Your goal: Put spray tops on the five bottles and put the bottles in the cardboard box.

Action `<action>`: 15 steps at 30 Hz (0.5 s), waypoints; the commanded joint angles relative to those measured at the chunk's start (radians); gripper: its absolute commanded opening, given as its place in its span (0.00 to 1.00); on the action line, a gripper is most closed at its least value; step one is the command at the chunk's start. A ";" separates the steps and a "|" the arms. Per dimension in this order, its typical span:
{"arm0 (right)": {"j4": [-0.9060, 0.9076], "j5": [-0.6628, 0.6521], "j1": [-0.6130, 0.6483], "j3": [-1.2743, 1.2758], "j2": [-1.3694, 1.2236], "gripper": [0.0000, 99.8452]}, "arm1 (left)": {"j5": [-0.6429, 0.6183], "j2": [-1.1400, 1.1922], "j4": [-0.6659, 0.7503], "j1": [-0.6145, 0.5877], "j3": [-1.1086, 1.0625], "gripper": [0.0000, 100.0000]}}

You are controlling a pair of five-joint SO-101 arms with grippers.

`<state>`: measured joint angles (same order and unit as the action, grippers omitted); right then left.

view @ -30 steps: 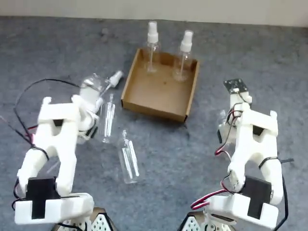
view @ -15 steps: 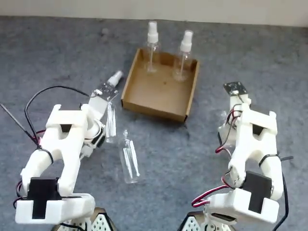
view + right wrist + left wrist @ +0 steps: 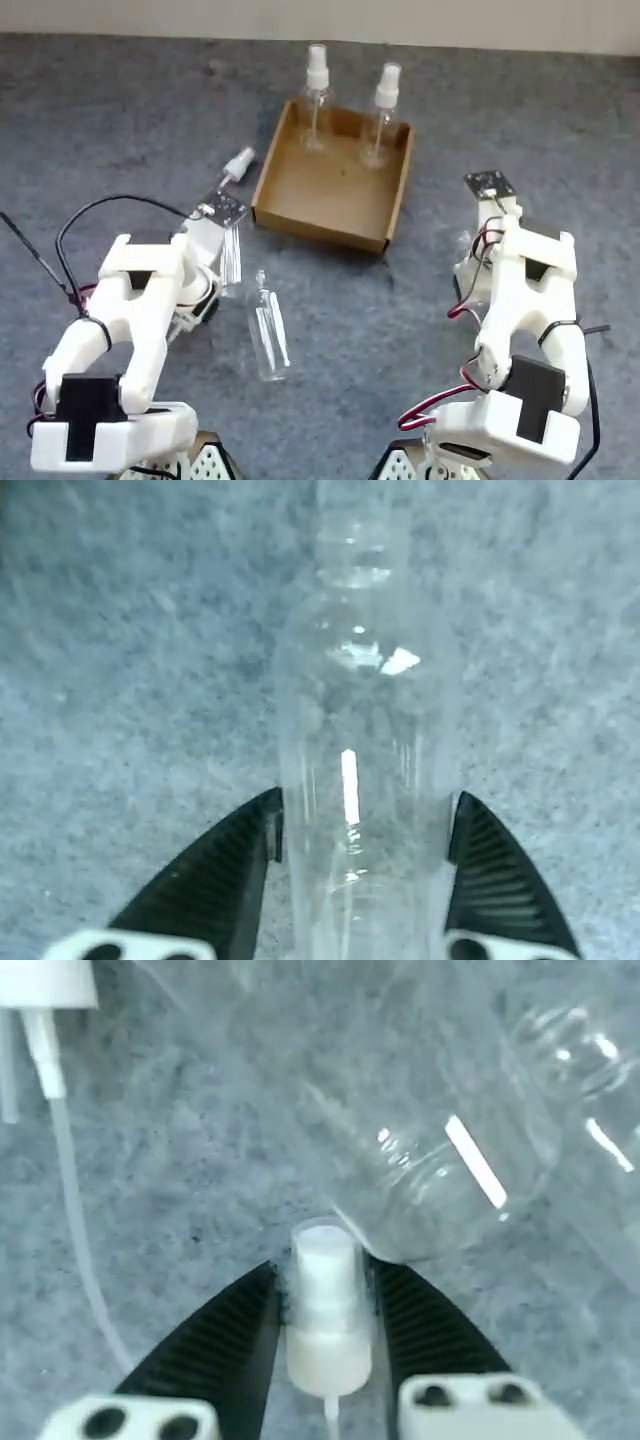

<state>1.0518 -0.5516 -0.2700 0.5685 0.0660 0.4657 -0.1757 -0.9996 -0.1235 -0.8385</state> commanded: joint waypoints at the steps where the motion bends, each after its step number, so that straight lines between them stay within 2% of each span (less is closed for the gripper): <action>1: -0.007 0.003 -0.008 -0.005 0.010 0.21 | 0.008 -0.039 0.014 -0.010 0.028 0.00; 8: -0.005 0.005 -0.007 -0.015 0.018 0.21 | -0.029 -0.185 -0.199 -0.010 0.208 0.00; 11: 0.028 0.005 -0.002 -0.015 0.018 0.22 | -0.098 -0.262 -0.236 -0.002 0.262 0.00; 15: 0.076 0.005 0.050 -0.027 0.018 0.29 | -0.193 -0.315 -0.236 0.051 0.277 0.01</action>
<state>1.0994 -0.5516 -0.2639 0.5685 0.0660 0.3399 -0.4335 -1.2267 -0.1235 -0.6160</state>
